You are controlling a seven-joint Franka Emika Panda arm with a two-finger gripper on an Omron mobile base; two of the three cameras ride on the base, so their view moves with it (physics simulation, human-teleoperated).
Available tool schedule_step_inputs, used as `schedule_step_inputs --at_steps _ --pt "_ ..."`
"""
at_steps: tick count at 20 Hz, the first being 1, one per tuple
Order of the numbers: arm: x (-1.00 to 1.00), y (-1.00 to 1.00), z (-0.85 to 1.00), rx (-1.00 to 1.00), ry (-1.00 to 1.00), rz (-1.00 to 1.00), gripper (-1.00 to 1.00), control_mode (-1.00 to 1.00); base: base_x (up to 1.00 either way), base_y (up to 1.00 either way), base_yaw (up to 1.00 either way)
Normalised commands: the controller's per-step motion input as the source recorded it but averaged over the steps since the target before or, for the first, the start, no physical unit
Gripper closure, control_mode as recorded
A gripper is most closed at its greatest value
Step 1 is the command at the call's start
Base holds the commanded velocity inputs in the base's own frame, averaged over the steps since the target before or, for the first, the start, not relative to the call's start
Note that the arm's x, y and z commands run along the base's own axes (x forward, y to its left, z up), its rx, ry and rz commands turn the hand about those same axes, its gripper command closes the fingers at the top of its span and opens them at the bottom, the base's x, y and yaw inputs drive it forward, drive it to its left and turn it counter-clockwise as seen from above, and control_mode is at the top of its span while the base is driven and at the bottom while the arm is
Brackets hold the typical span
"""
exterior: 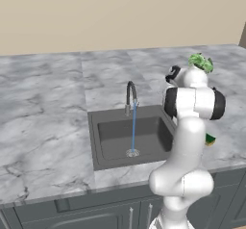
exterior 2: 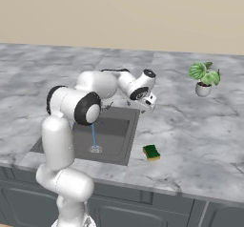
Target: Soak the sponge with water for a few seconds and then drop it inside the sink.
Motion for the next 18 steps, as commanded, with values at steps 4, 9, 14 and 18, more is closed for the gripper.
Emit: schedule_step_inputs --at_steps 4,9,14,18 --pt "-0.81 0.0 0.36 -0.2 0.0 0.0 -1.0 -1.0 0.0 0.0 0.0" --pt "-0.36 0.0 0.54 -0.24 0.04 0.0 -1.0 -1.0 0.0 0.0 0.0" --pt "-0.29 0.0 0.22 -0.2 0.04 0.0 -1.0 -1.0 0.0 0.0 0.0" --pt "-0.2 0.0 0.0 -0.08 0.09 0.0 -1.0 -1.0 0.0 0.0 0.0"
